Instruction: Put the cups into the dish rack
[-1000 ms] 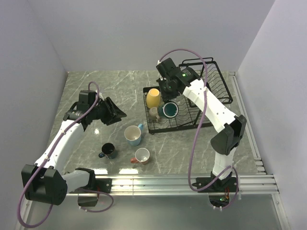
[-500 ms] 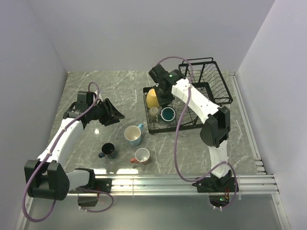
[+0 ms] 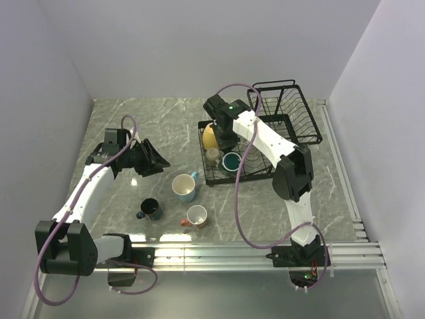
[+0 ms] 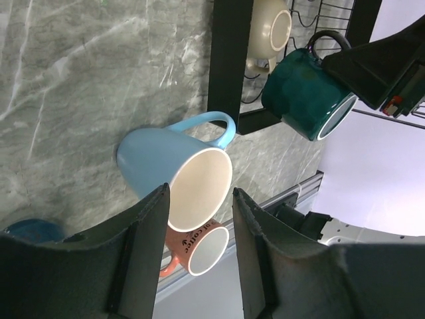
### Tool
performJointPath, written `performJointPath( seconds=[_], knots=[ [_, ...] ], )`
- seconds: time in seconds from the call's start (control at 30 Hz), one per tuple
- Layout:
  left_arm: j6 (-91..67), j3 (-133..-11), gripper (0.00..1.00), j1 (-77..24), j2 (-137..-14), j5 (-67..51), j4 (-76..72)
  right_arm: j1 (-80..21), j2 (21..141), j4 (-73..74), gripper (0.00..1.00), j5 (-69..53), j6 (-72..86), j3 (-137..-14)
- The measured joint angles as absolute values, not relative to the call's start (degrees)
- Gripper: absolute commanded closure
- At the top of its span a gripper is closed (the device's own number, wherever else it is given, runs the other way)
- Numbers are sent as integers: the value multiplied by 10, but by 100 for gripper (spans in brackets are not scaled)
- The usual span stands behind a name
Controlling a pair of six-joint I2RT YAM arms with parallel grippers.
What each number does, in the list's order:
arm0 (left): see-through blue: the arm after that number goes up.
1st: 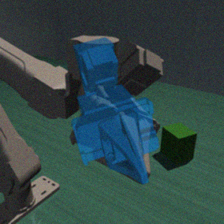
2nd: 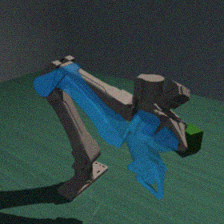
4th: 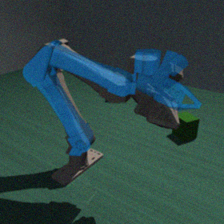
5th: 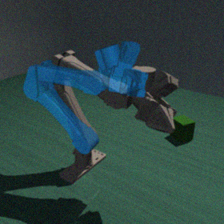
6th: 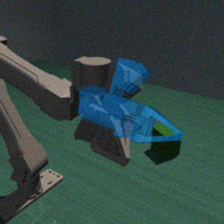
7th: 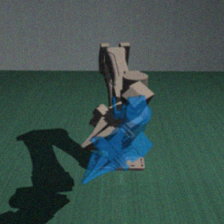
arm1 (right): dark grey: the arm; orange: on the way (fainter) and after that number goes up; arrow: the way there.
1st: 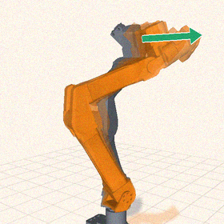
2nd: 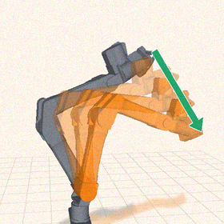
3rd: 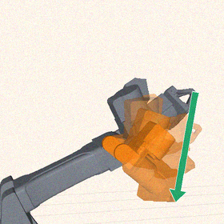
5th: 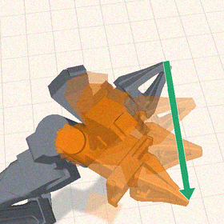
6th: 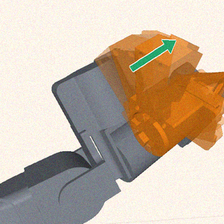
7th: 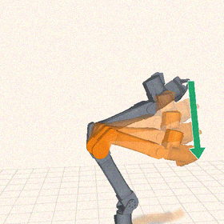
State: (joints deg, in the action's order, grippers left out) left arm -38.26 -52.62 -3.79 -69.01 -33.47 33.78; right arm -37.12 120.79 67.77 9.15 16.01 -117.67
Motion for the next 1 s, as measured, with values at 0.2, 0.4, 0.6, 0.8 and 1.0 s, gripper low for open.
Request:
performJointPath(
  seconds=[0.2,0.4,0.6,0.8,1.0],
  knots=[
    [-382,-515,53,-33,-691,-340,337,-371,1208,662,100,95,160,-1141],
    [-384,-506,53,-32,-692,-349,336,-368,1208,642,100,91,160,-1123],
    [-386,-506,53,-32,-692,-352,333,-367,1208,628,100,58,162,-1122],
    [-386,-502,53,-32,-692,-352,333,-364,1211,620,100,33,168,-1122],
    [-387,-498,53,-32,-691,-352,335,-356,1216,619,72,21,175,-1121]
  ],
)
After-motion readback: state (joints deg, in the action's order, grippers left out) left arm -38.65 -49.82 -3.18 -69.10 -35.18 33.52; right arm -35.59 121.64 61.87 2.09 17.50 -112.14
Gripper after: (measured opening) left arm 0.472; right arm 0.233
